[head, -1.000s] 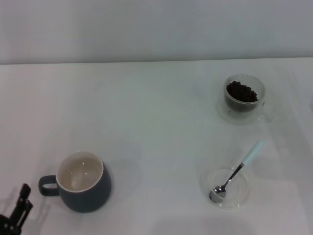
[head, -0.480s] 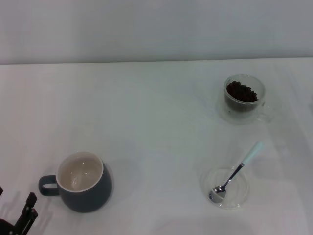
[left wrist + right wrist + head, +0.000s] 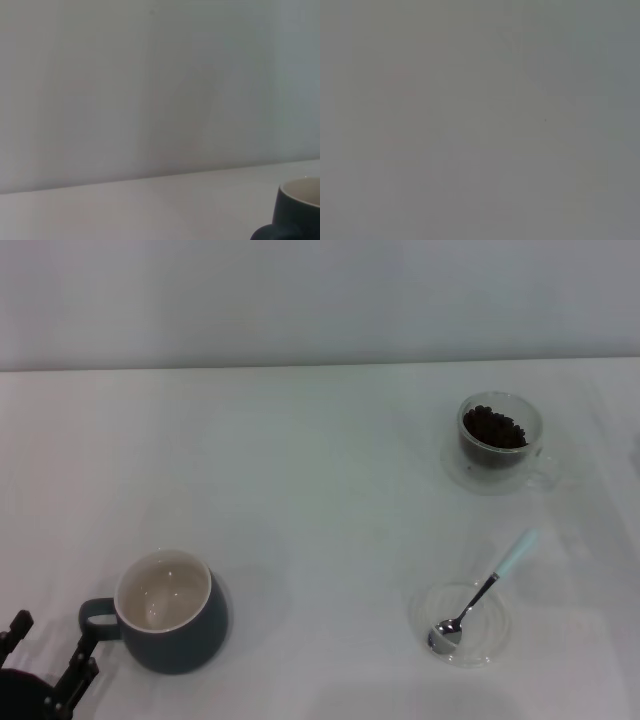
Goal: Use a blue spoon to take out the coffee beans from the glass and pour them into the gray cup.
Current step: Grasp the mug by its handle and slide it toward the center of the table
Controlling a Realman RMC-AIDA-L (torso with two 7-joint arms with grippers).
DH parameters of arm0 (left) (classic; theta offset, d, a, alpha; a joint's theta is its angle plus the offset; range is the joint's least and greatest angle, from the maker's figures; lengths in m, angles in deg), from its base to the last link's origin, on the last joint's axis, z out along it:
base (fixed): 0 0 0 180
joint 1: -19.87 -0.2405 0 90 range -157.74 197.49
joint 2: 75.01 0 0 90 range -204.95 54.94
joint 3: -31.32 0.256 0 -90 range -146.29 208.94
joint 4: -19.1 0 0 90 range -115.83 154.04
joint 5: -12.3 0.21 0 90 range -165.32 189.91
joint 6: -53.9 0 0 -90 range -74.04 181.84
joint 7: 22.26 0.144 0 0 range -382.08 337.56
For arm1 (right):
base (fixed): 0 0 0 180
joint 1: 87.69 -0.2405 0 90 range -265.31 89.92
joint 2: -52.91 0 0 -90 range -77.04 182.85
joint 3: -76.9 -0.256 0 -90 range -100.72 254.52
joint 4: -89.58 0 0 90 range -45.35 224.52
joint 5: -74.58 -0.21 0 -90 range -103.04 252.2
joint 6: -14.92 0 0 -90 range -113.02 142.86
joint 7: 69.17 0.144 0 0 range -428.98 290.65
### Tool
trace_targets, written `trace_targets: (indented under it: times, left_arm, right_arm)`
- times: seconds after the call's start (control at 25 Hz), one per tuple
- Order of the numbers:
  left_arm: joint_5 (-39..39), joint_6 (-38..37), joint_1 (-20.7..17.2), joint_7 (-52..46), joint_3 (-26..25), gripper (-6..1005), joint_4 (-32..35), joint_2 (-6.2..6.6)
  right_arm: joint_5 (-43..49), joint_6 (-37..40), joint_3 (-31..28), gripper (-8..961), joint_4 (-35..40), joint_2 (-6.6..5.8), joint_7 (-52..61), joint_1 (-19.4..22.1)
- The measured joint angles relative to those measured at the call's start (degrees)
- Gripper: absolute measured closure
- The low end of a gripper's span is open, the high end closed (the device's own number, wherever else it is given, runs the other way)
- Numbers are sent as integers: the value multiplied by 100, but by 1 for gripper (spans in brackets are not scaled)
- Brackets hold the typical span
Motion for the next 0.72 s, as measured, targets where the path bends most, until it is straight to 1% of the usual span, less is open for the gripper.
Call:
trace_targets:
  times: [0.52,0.72]
  left_arm:
    - [8,298,258,1,0,242,6,-3]
    - [19,403,351,32,0,342,27,-14]
  right_arm:
    - [15,5,13,179,-11,0,17,-3]
    - [15,5,20,180,-11,0,18,-12]
